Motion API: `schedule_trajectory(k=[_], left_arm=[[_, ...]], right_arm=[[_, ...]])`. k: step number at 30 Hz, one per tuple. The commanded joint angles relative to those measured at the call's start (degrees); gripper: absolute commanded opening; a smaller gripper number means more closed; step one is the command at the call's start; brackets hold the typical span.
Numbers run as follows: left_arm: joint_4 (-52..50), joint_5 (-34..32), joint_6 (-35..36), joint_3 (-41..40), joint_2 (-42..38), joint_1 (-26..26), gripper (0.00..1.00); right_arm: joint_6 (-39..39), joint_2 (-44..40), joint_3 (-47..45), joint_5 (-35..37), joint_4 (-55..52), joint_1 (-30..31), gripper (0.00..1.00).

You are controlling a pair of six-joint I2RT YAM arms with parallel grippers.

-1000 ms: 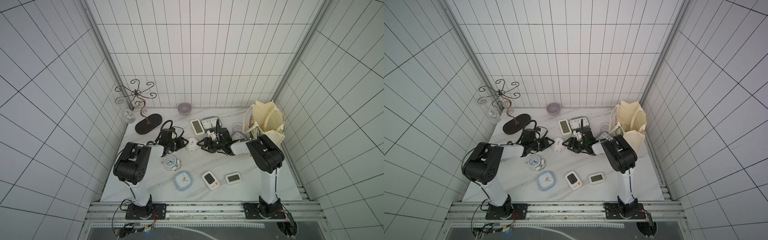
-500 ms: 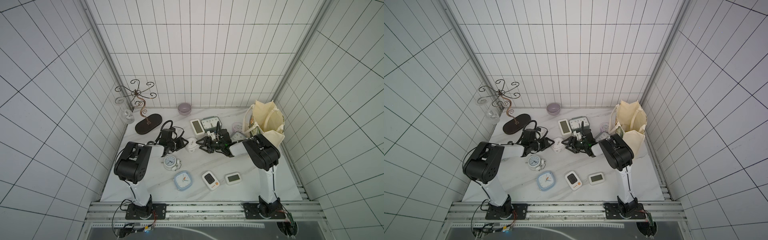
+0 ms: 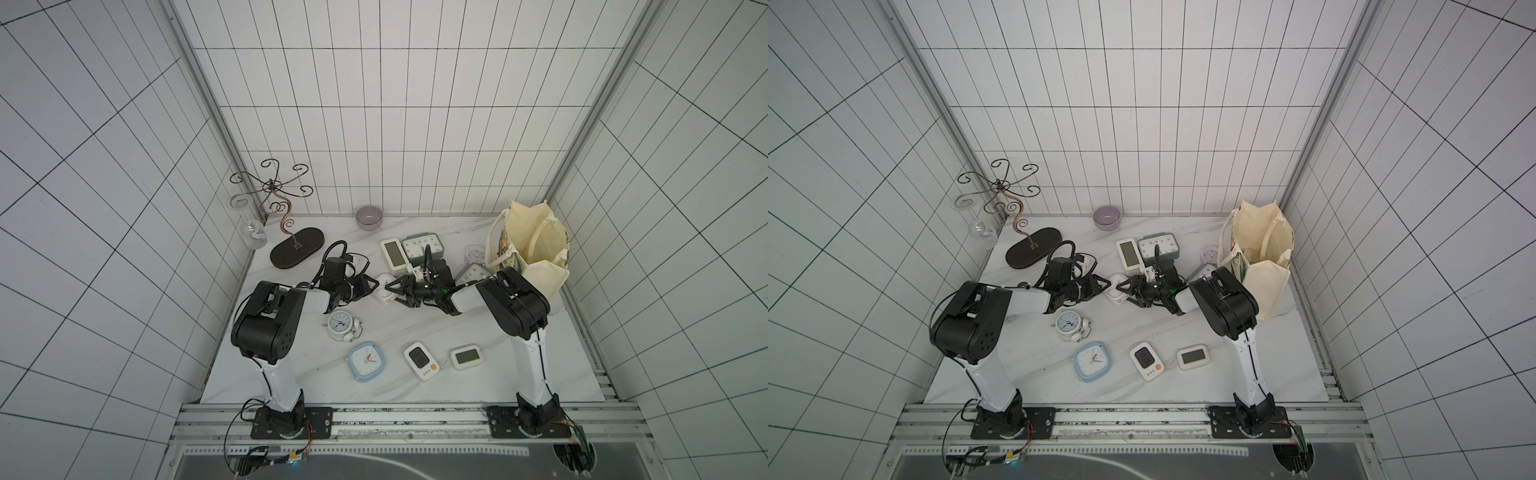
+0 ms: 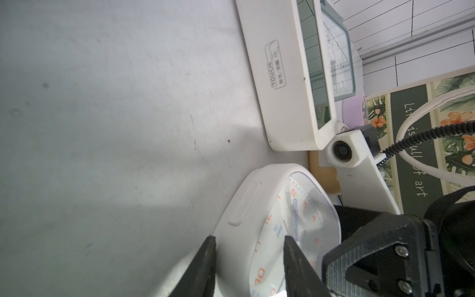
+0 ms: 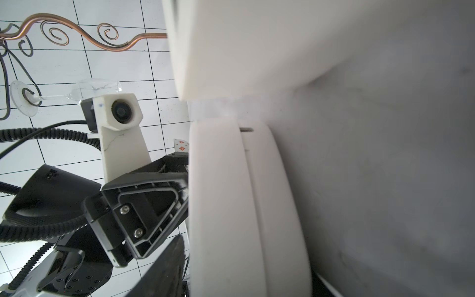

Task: Put the alarm clock into the canvas bag
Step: Pick up the alarm from the center of the board, then place the alarm at the canvas bag.

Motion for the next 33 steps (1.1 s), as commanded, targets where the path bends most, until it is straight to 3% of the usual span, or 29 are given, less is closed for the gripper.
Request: schedule_trajectory(k=[1, 6, 10, 15, 20, 24, 33], left_arm=[[-0.5, 0.9, -0.3, 0.7, 1.4, -0.8, 0.41], [-0.5, 0.5, 0.4, -0.1, -1.2, -0.8, 0.40], [-1.6, 0.0, 0.9, -1.7, -7.2, -0.1, 0.50], [0.3, -1.6, -1.4, -5.9, -26.6, -0.5, 0.54], [-4.4, -1.6, 0.4, -2.6, -41.5, -3.2, 0.61], [-3.2, 1.8, -0.2, -0.5, -43.8, -5.8, 0.65], [-6.6, 0.1, 9.9, 4.3, -41.7, -19.9, 0.66]], right_arm=[[3.6, 1.6, 3.2, 0.8, 2.4, 0.8, 0.49], [1.7, -1.3, 2.0, 2.4, 2.9, 1.0, 0.36], [-6.5, -8.6, 1.2, 5.7, -5.4, 1.2, 0.35], [-21.6, -22.3, 2.3, 15.6, -23.2, 2.0, 0.36], [-34.5, -36.7, 5.3, 28.2, -38.6, 2.1, 0.37], [-42.8, -45.7, 9.5, 34.6, -47.5, 0.8, 0.37], [-48.6, -56.3, 15.3, 33.7, -57.9, -16.0, 0.37]])
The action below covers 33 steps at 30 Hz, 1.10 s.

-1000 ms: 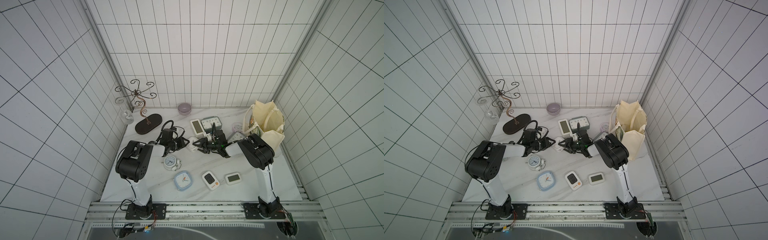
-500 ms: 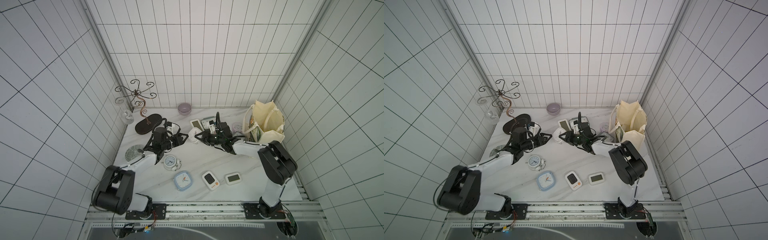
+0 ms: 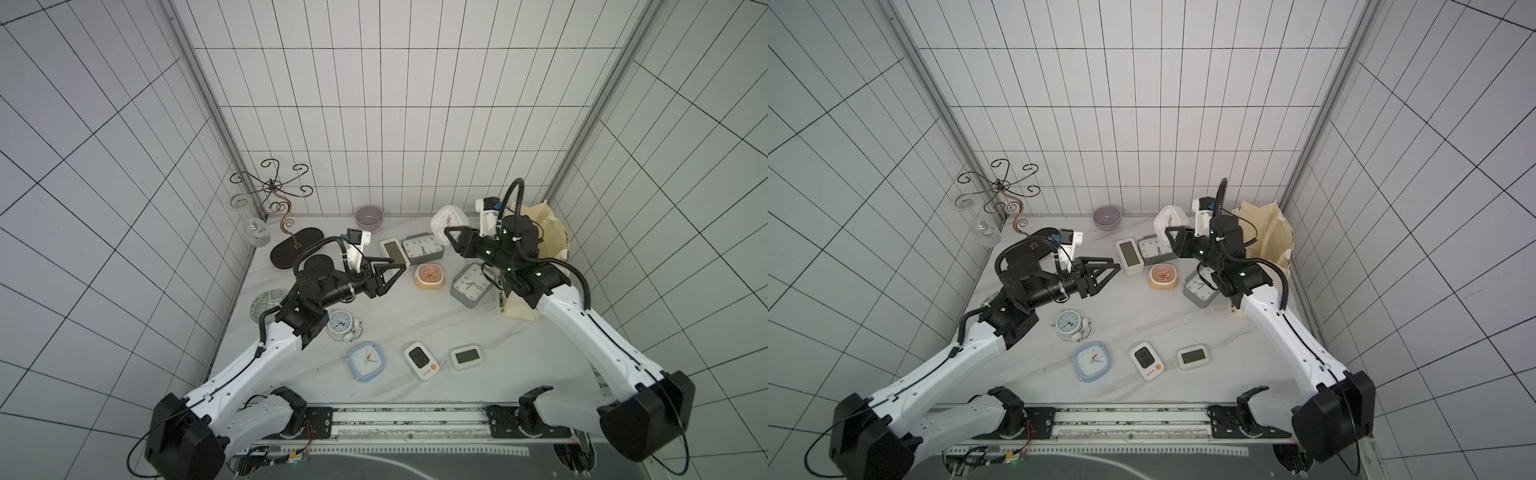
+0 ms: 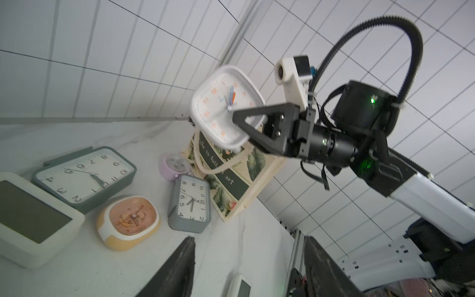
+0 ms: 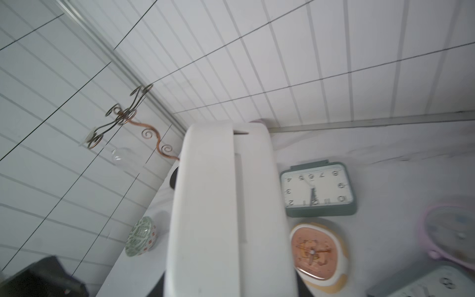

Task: Put the alarm clock into the canvas bag
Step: Place the alarm at the canvas bag.

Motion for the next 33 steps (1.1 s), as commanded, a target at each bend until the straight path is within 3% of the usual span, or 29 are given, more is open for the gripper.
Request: schedule_trajectory(k=[1, 7, 12, 19, 33], left_arm=[[-1.7, -1.3, 4.7, 2.5, 1.4, -3.2, 0.66], [-1.5, -0.8, 4.7, 3.3, 5.9, -4.6, 0.66], [-0.6, 0.4, 5.7, 2.8, 7.9, -4.7, 0.66], [2.1, 1.9, 6.6, 1.1, 8.4, -4.8, 0.66], [2.6, 1.4, 7.0, 1.1, 10.2, -4.7, 0.67]], right_arm=[[-4.8, -2.6, 6.2, 1.9, -5.4, -6.3, 0.37], [-5.9, -2.0, 9.6, 9.2, -9.5, -18.1, 0.36], [-7.6, 2.7, 13.4, 11.0, -12.0, -22.8, 0.36], [-8.0, 11.0, 15.8, 5.1, -14.1, -27.9, 0.36], [-12.9, 28.9, 21.5, -3.9, -20.5, -30.5, 0.40]])
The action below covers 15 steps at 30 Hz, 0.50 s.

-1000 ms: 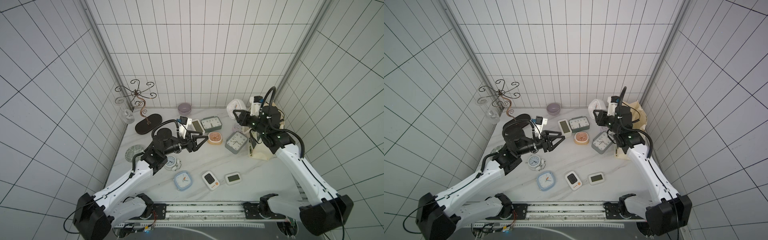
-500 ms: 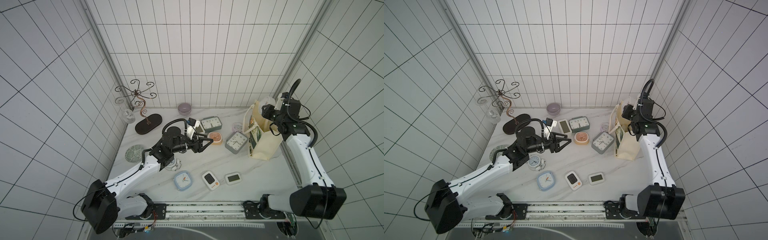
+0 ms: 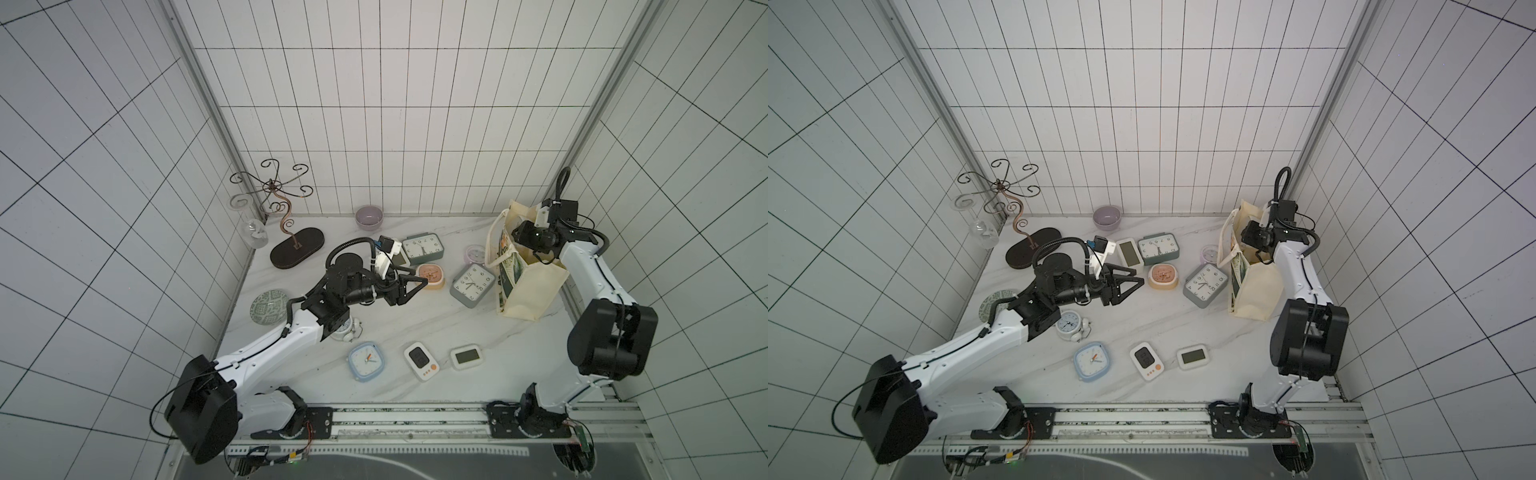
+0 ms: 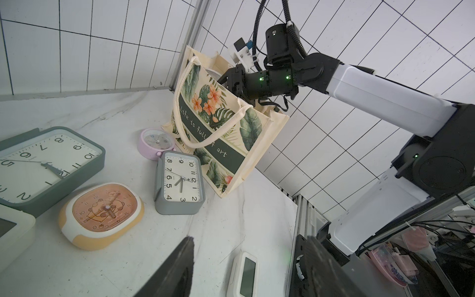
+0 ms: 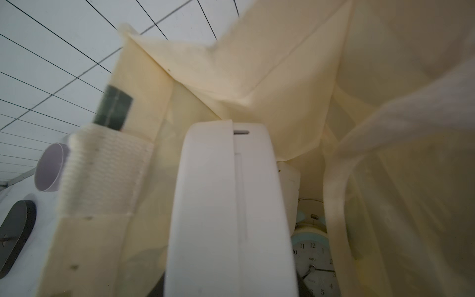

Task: Put the alarm clock into the canvas bag
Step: Place the alarm at the canvas bag.

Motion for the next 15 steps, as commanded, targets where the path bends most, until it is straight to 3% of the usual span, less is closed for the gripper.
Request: schedule_trajectory(k=[1, 5, 8, 10, 13, 15], left_arm=[[1.2, 0.2, 0.9, -0.6, 0.8, -0.3, 0.67], [1.0, -0.3, 1.1, -0.7, 0.9, -0.3, 0.67], [0.5, -0.9, 1.1, -0.7, 0.9, -0.2, 0.67], [0.4, -1.0, 1.1, -0.7, 1.1, -0.2, 0.67], [0.1, -1.5, 0.9, -0.6, 1.3, -0.1, 0.67], [-0.6, -2.5, 0.9, -0.6, 1.3, -0.2, 0.67]], right_arm=[[-2.4, 2.2, 5.5, -2.5, -1.9, -0.7, 0.40], [-2.6, 3.8, 5.1, -2.0, -2.0, -1.4, 0.48], [-3.8, 4.2, 5.7, -1.6, -2.8, -1.5, 0.60], [-4.5, 3.8, 6.3, 0.6, -3.8, -1.4, 0.72], [-5.0, 0.9, 6.1, 4.4, -4.1, -1.3, 0.99], [-5.1, -2.0, 6.1, 6.0, -4.0, -1.2, 1.00]])
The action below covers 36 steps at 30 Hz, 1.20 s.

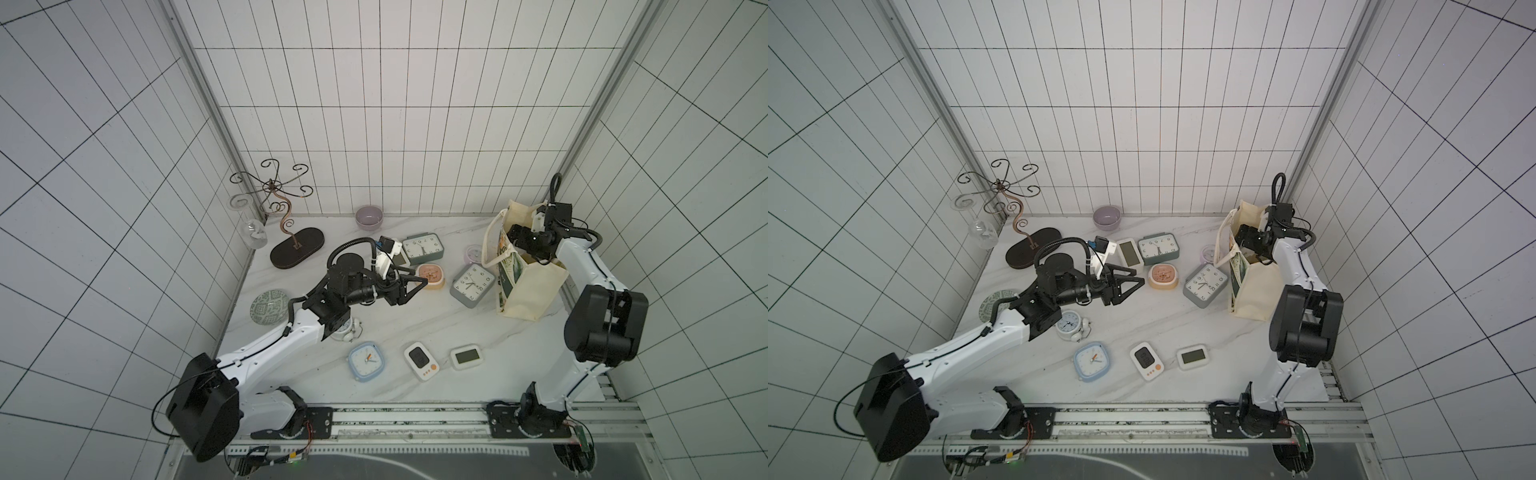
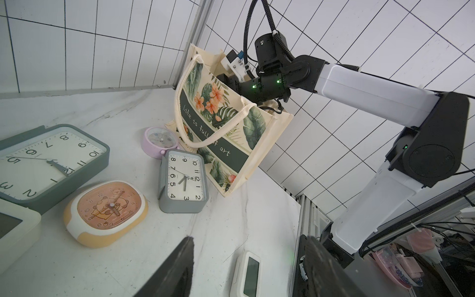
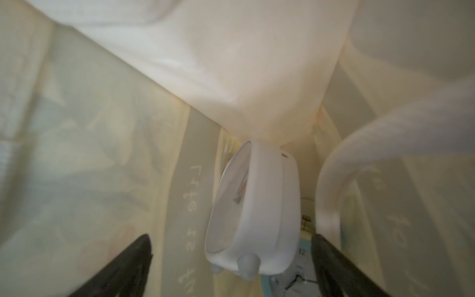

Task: Put the alarm clock into the canvas bag
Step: Place the alarm at the canvas bag, then pick up the alarm from the center of the board.

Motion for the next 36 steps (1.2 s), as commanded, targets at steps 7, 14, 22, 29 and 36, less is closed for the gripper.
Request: schedule_trajectory(k=[7, 14, 22, 29, 36], left_arm=[[-7.4, -10.9, 0.7, 0.4, -0.2, -0.1, 0.70], [-15.2, -17.9, -3.1, -1.3, -3.8, 2.3, 0.78], [-21.6, -12.4, -6.0, -8.8, -11.7, 9.1, 0.81], [-35.7, -13.0, -1.0, -7.1, -13.2, 9.5, 0.81], [-42.5, -8.6, 1.3, -6.8, -12.8, 9.2, 0.81]], right_arm=[[-7.7, -18.8, 6.1, 22.7, -1.4, 8.5, 0.99], [-17.3, -24.1, 3.6, 13.7, 1.3, 23.9, 0.99], [-10.3, -22.0, -8.7, -0.7, 1.9, 37.2, 0.94], [2.5, -24.0, -22.7, -1.2, 1.2, 46.5, 0.86], [8.8, -24.6, -31.8, -2.4, -1.6, 54.7, 0.83]])
